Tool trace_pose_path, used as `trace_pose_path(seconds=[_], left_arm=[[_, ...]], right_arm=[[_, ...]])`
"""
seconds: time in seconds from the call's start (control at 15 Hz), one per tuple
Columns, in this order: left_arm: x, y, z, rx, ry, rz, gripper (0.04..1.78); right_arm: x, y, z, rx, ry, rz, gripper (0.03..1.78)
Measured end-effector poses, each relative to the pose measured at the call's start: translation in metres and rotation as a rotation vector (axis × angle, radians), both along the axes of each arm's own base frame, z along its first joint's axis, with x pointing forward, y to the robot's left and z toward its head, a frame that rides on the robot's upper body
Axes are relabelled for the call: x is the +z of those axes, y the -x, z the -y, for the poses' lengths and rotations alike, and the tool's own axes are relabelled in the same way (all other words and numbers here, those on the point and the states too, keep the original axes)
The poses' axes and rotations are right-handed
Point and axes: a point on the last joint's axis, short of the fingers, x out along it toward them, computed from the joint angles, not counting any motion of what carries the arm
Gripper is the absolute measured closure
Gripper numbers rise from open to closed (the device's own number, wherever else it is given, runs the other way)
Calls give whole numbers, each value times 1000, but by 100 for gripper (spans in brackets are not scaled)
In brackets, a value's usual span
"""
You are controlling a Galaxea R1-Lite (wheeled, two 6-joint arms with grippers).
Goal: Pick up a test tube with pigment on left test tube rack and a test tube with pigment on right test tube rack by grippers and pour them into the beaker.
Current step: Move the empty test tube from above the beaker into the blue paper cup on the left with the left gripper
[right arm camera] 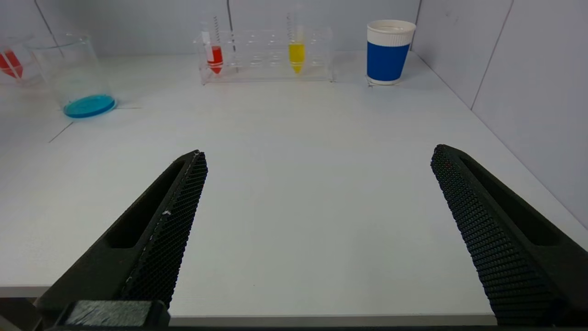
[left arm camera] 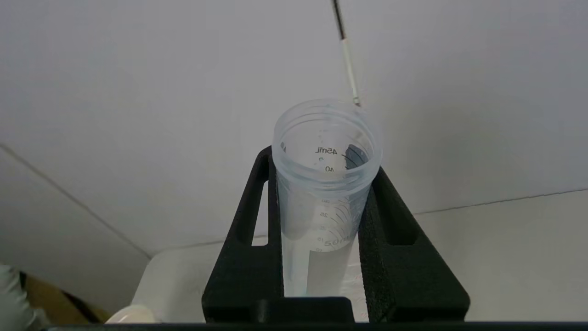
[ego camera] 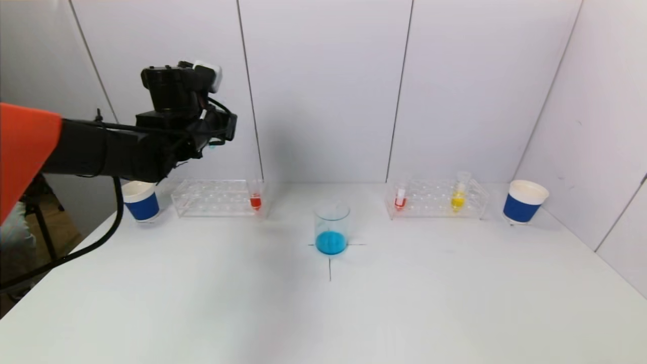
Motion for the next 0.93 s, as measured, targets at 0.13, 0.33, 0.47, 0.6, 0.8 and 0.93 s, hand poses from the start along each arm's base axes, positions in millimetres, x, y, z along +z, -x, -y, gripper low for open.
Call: trace_pose_path(seconds=[0.13, 0.33, 0.47, 0.6, 0.8, 0.93], left_arm=[[6, 1, -28, 75, 23, -15, 135], [14, 4, -73, 183, 46, -13, 135], [15, 9, -97, 237, 72, -36, 135], [14, 12, -117, 283, 110, -51, 135], [11, 14, -142, 338, 137, -60, 135], [3, 13, -151, 358, 148, -75, 135]], right_arm=[[0, 0, 0, 0, 0, 0, 4], [0, 0, 0, 0, 0, 0, 4], [0, 0, 0, 0, 0, 0, 4], [0, 0, 0, 0, 0, 0, 4], [0, 0, 0, 0, 0, 0, 4], [0, 0, 0, 0, 0, 0, 4]])
